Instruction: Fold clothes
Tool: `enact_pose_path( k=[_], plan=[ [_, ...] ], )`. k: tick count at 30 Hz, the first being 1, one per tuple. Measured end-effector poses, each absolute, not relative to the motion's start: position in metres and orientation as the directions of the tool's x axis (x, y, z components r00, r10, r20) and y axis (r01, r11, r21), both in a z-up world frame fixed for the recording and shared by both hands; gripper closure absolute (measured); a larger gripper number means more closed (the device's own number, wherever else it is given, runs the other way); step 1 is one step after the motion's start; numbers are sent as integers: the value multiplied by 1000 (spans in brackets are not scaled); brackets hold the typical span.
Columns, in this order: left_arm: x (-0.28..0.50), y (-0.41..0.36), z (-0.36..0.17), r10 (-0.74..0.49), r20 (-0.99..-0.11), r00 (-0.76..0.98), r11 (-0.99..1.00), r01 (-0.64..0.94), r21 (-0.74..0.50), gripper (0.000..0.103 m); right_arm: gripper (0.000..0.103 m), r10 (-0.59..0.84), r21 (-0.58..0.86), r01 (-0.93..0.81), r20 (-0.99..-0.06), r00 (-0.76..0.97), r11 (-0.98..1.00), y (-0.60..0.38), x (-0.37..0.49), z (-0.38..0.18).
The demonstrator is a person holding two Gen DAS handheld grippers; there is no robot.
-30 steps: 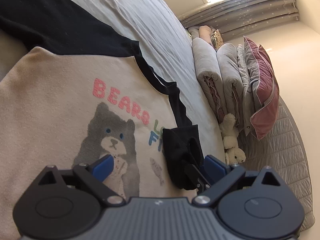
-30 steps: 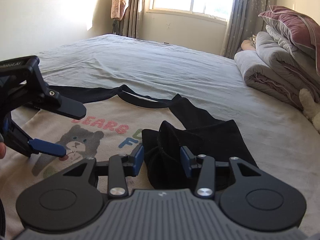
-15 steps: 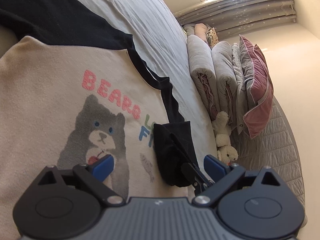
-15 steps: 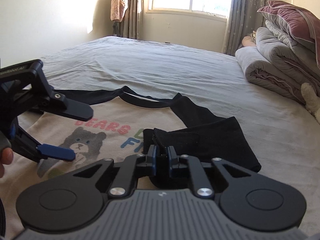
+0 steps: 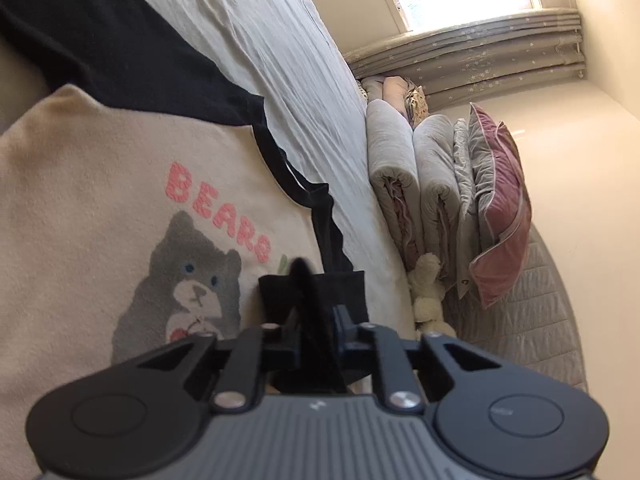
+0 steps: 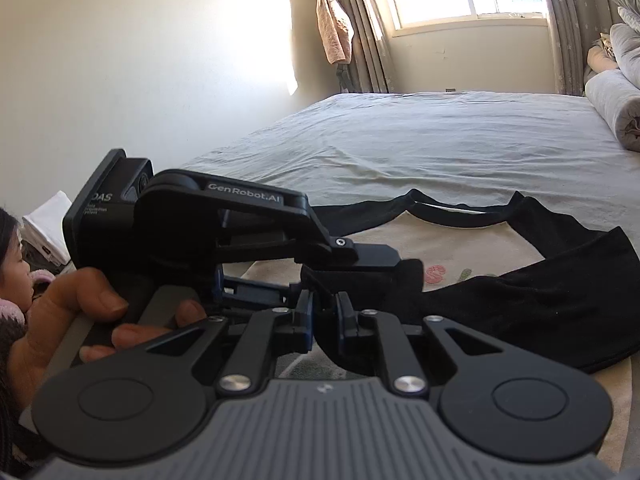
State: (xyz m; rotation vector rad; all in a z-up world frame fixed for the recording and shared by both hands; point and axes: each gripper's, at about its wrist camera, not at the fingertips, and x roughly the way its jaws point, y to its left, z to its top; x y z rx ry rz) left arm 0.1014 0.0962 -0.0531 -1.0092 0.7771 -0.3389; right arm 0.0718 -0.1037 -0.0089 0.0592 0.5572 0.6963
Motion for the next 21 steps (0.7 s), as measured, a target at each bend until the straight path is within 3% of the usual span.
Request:
enact_pose_path(
  k=[1,2,3,5,12,18,21],
  plan=[
    [102,95,-48,-567,-448,691,556,-80,-827,97,85,613,218,-590,-470,635,778,-103,71,-10],
    [103,94,-42,-547,-465,697,596,-66,-800,98,75,594,196,-580,-477,648,791,-103,71,-10],
    [104,95,-37,-525,-476,705,632,-52,-773,98,52,565,158,-567,-481,671,808,-105,71,-11],
    [106,96,-26,-481,-496,723,691,-36,-722,98,32,508,75,-543,-481,715,836,-108,70,-15],
    [124,125,-2,-432,-500,751,729,-36,-684,98,30,302,-206,-455,-509,806,866,-109,92,-47],
    [132,163,7,-389,-480,786,727,-58,-684,98,30,244,-264,-426,-521,818,865,-121,103,-60],
    [136,182,4,-355,-477,804,735,-75,-673,98,30,155,-387,-375,-492,857,842,-122,114,-67]
  ],
)
